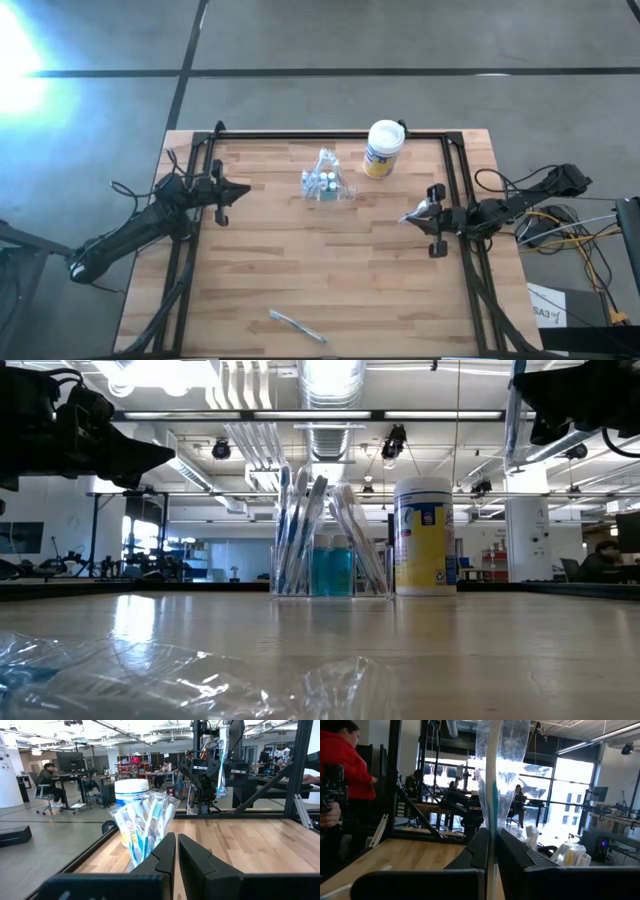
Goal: Pick & Place toothbrushing station
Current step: Put the blue toothbrush into the transparent organizer
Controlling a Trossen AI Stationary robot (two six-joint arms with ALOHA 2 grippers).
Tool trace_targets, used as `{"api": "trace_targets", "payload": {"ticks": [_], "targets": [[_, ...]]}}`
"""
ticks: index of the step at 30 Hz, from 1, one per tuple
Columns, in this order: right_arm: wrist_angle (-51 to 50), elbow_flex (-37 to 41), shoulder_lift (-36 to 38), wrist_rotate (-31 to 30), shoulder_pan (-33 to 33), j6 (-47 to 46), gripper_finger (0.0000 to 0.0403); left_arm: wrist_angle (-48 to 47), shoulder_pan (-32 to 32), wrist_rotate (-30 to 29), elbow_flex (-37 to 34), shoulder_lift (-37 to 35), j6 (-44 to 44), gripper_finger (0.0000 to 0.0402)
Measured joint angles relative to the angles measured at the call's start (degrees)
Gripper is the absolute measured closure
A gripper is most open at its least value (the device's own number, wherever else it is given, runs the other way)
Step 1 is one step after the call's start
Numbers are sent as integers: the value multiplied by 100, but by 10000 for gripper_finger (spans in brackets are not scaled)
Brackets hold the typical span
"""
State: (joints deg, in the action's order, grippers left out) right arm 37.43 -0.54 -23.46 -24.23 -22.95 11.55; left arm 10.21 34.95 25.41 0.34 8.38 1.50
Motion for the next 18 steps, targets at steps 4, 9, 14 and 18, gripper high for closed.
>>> {"api": "trace_targets", "payload": {"ticks": [4, 9, 14, 18], "targets": [[2, 0, 0, -1, -1, 26, 387, -10, 0, -1, 0, 0, 0, 376], [0, -2, -55, -104, -1, 83, 387, -17, -1, -1, 0, 0, -101, 376], [4, -4, -180, -309, 1, 96, 387, -23, 0, -2, 0, 0, -114, 376], [9, -4, -190, -310, 1, 112, 387, -25, 0, -2, 0, 0, -153, 376]]}}
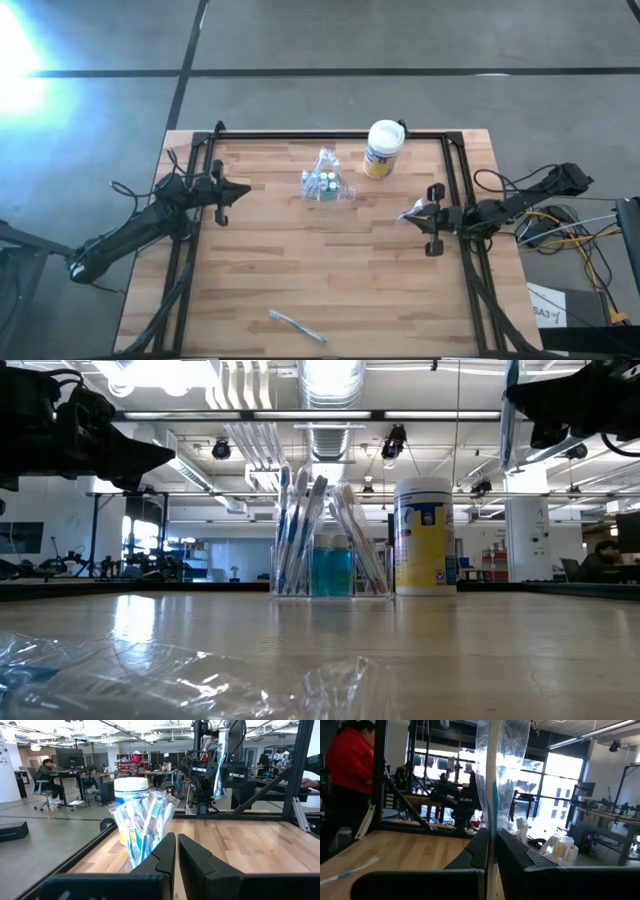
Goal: Pick & Place toothbrushing station
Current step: Put the blue toothbrush into the transparent organizer
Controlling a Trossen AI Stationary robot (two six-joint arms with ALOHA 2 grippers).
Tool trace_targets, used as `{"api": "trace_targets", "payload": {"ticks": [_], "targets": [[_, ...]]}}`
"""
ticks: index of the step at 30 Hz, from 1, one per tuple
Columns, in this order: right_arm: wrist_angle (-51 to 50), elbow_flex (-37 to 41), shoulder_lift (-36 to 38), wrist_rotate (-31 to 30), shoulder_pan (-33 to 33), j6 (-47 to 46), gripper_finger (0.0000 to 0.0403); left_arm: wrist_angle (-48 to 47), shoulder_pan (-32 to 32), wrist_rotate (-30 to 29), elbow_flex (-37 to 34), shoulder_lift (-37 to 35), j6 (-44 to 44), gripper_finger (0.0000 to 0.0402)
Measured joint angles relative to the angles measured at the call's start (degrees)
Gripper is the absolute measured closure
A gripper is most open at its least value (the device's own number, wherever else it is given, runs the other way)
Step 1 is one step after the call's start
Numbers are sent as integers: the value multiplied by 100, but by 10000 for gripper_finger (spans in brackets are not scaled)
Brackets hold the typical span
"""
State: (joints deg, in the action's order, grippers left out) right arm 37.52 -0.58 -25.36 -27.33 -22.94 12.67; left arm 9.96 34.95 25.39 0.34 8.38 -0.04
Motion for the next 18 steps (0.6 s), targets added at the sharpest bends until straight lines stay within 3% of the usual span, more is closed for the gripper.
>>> {"api": "trace_targets", "payload": {"ticks": [9, 18], "targets": [[431, -148, -371, 13, 0, -62, 387, 203, 0, 2, 30, 0, -478, 376], [903, -1045, -1918, 13, 2, 180, 387, 227, -129, 92, 402, 9, -584, 376]]}}
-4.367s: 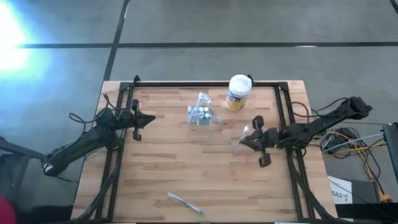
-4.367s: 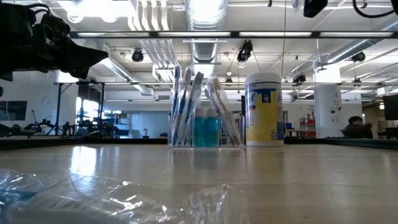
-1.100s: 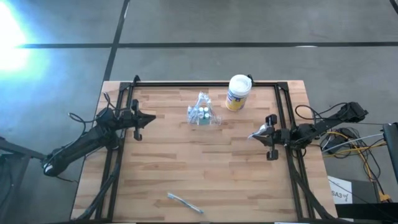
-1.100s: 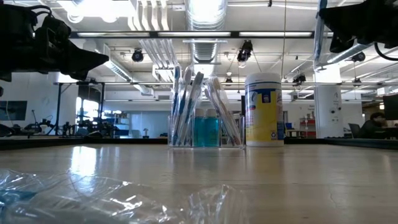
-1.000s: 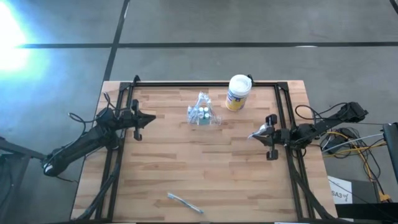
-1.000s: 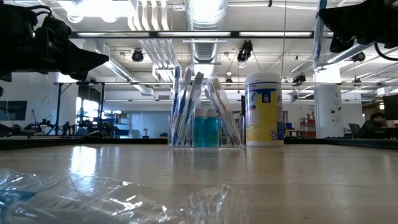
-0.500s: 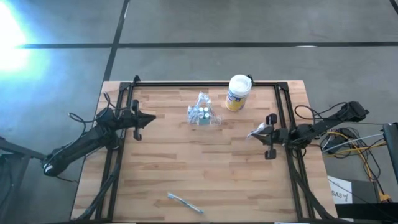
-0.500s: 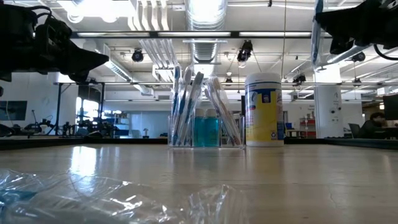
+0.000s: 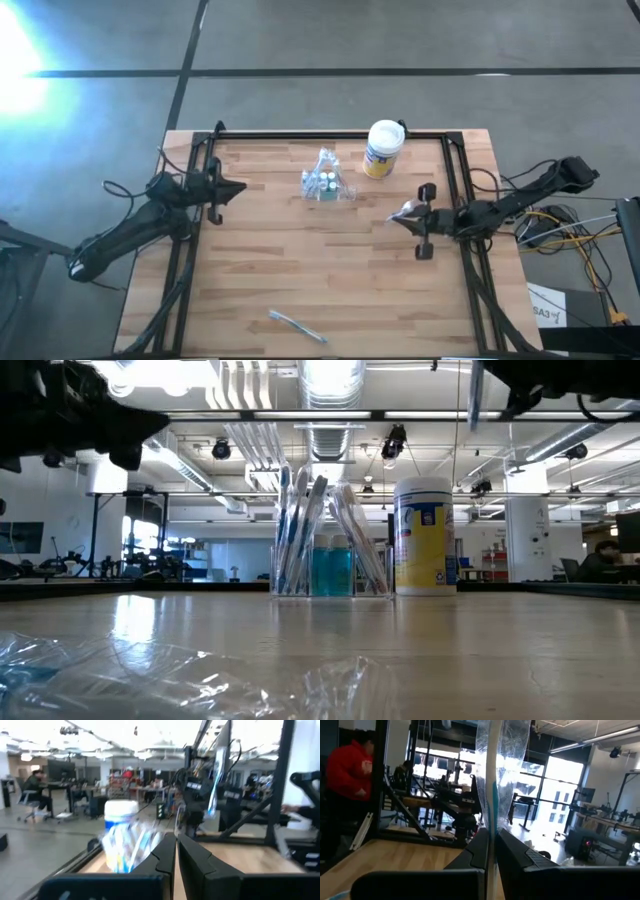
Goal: Pick & Place toothbrushing station
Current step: Put the blue toothbrush into the transparent organizer
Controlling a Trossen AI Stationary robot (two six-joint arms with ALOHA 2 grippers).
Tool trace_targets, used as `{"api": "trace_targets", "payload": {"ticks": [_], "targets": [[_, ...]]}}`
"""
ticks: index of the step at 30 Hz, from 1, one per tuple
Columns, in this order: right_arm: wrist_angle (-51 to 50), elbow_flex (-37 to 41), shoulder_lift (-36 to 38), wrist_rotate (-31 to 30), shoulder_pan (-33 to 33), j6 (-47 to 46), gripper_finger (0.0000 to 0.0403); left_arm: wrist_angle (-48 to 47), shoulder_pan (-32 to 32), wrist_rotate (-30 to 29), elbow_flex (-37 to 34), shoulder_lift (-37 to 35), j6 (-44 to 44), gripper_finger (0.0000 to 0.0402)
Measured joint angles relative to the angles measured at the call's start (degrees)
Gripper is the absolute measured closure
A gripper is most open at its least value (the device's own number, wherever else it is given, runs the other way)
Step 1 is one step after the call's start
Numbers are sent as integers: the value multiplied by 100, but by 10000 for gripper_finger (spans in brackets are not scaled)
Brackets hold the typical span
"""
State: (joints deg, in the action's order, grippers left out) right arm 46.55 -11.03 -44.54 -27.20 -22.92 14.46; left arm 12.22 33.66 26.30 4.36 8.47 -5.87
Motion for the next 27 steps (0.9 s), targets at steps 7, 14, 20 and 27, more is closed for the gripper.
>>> {"api": "trace_targets", "payload": {"ticks": [7, 14, 20, 27], "targets": [[721, -718, -1428, 2, 245, 239, 387, 656, -450, 19, 339, 160, -232, 376], [918, -1282, -2573, 684, 1072, -37, 387, 723, -969, -327, 955, 790, -171, 376], [960, -1964, -3564, 1125, 1495, -298, 387, 719, -1327, -376, 1515, 1738, -43, 376], [792, -2524, -4150, 1251, 1513, -219, 387, 729, -1659, -665, 2038, 2852, 7, 376]]}}
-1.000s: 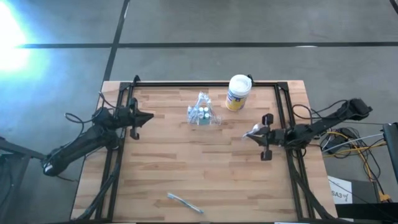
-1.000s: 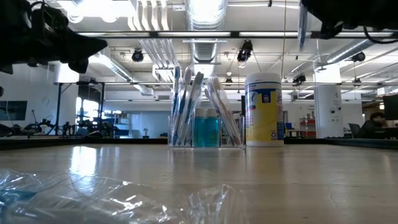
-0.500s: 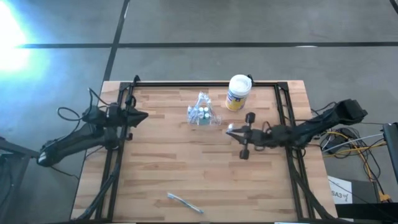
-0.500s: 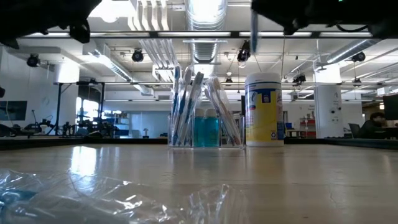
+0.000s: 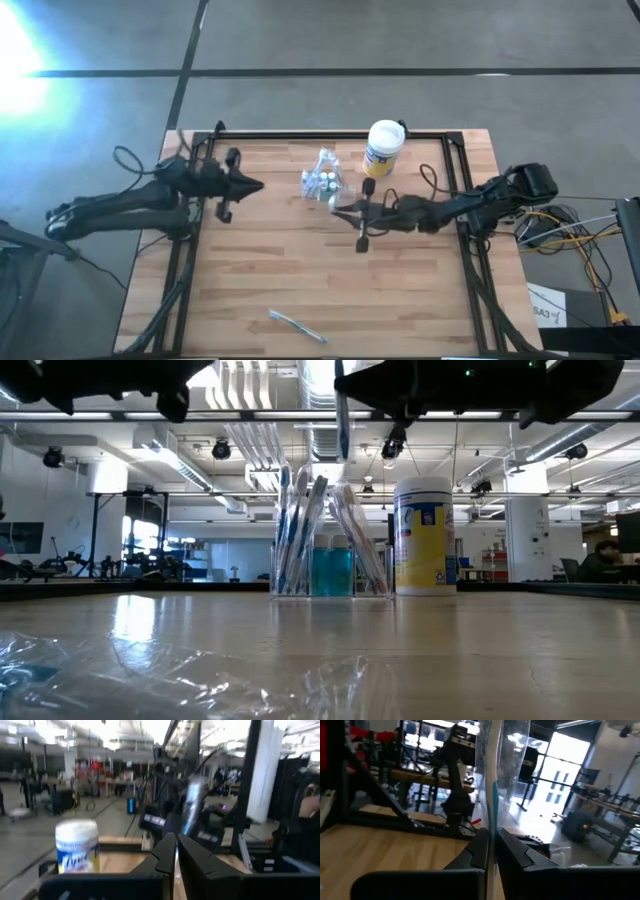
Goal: Pick & Place toothbrushing station
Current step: Put the blue toothbrush into the transparent organizer
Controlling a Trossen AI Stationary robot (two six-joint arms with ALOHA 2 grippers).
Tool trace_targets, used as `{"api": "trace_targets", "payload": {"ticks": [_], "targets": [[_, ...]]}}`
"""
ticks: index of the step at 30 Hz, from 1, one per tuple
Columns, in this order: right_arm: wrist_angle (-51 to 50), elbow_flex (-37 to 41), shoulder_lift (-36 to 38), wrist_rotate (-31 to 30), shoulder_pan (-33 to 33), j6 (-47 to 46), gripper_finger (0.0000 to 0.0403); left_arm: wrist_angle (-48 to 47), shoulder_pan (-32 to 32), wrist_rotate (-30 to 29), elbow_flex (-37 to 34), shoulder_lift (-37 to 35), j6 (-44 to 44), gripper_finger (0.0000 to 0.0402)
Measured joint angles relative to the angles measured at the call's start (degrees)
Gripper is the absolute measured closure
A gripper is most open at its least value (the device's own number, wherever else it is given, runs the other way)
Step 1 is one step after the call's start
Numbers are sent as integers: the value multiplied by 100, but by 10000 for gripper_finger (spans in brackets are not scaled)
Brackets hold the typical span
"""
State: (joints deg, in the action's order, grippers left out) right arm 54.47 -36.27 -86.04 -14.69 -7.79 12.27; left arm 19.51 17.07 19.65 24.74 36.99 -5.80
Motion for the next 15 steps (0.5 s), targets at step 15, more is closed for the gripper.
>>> {"api": "trace_targets", "payload": {"ticks": [15], "targets": [[-244, 15, 79, 618, 124, -304, 387, 1089, -1147, -418, 446, 1751, 964, 274]]}}
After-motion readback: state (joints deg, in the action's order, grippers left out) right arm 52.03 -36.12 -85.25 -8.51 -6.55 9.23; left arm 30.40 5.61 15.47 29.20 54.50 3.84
